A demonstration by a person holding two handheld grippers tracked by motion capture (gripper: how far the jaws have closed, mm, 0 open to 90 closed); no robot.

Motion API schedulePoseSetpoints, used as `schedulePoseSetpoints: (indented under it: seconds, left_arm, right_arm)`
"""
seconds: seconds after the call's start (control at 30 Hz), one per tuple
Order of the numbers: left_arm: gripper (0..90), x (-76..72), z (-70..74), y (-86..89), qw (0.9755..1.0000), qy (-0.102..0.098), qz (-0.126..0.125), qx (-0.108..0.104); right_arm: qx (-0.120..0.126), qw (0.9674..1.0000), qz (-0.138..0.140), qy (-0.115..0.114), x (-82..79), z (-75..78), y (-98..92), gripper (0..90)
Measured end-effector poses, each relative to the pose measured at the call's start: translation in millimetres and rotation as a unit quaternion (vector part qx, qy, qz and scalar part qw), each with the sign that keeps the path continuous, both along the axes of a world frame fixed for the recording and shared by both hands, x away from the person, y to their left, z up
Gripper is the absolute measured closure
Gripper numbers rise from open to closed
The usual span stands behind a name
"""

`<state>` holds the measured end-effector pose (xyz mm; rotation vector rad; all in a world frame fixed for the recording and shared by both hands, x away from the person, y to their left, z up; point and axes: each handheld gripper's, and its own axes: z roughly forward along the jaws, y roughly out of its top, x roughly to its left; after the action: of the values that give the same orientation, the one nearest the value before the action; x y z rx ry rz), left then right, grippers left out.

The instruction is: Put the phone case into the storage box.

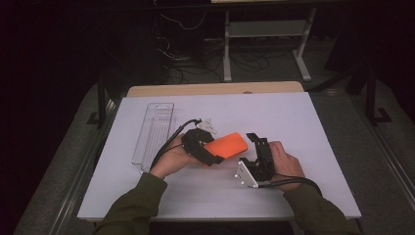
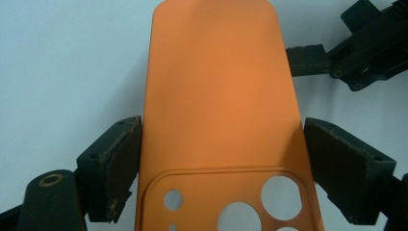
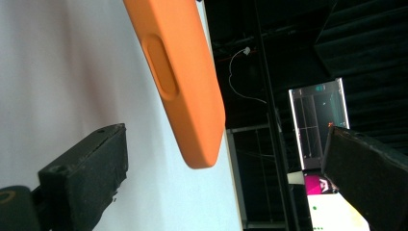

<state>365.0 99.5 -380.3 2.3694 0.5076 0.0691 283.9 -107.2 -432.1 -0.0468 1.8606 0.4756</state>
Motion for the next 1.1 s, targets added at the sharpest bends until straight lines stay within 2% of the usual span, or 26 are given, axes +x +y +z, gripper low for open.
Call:
schedulePoseSetpoints:
  seconds: [0.23,0.27,0.3,0.33,0.5,0.53,0.57,0.6,0.67,0.7,0.83,0.93,1.0,1.03,1.1]
  left_arm:
    - [15.7,-0.8,0.8,-1.2,1.0000,0.004,-0.004,0.000]
    - [15.7,-1.2,1.1,-1.2,1.0000,0.005,-0.004,-0.003]
    - [15.7,-1.4,1.7,-1.0,1.0000,0.006,-0.005,-0.004]
    - [15.7,-1.5,2.1,-1.0,1.0000,0.005,-0.005,-0.003]
    - [15.7,-2.0,2.6,-1.9,0.9999,0.004,-0.009,0.002]
    - [15.7,-2.7,2.0,-2.8,0.9999,0.006,-0.008,-0.002]
    - [15.7,-2.8,2.5,-2.9,0.9999,0.005,-0.014,0.005]
    - [15.7,-3.5,1.7,-4.1,0.9999,0.005,-0.010,0.000]
    - [15.7,-3.8,2.3,-4.6,0.9999,0.004,-0.016,0.006]
    - [15.7,-4.7,1.9,-5.7,0.9999,0.005,-0.012,0.000]
    - [15.7,-4.5,2.7,-6.3,0.9997,0.001,-0.021,0.010]
    - [15.7,-6.1,1.8,-7.8,0.9999,0.005,-0.014,0.005]
    - [15.7,-5.3,2.7,-7.7,0.9996,0.000,-0.024,0.014]
    - [15.7,-6.5,2.2,-8.8,0.9997,0.004,-0.021,0.008]
    - [15.7,-6.8,3.1,-9.2,0.9996,0.003,-0.026,0.013]
  right_arm:
    - [-0.011,0.9997,0.010,-0.019,-2.9,-0.8,5.0,1.4]
    - [0.000,1.0000,0.002,-0.005,-5.1,-3.0,6.6,1.4]
    - [-0.014,0.9997,0.013,-0.014,-4.3,-2.9,7.0,1.5]
    - [-0.018,0.9994,0.017,-0.023,-4.7,-2.0,7.9,1.4]
    - [-0.026,0.9988,0.025,-0.033,-6.7,-2.9,11.8,1.5]
    - [-0.021,0.9990,0.026,-0.030,-7.3,-3.9,12.7,1.5]
    - [-0.020,0.9990,0.026,-0.031,-7.5,-4.3,13.2,1.5]
    - [-0.022,0.9989,0.028,-0.031,-7.9,-4.3,13.9,1.5]
    - [-0.024,0.9988,0.030,-0.030,-9.0,-4.4,15.1,1.6]
    - [-0.025,0.9987,0.031,-0.033,-9.3,-4.6,15.8,1.6]
    - [-0.027,0.9985,0.034,-0.033,-10.6,-5.9,18.0,1.6]
    - [-0.034,0.9981,0.034,-0.037,-11.5,-6.0,18.7,2.6]
    - [-0.036,0.9978,0.037,-0.042,-12.0,-5.8,19.1,3.0]
    - [-0.037,0.9977,0.038,-0.042,-12.4,-5.8,19.5,3.6]
    - [-0.045,0.9974,0.035,-0.043,-13.5,-6.3,20.2,4.3]
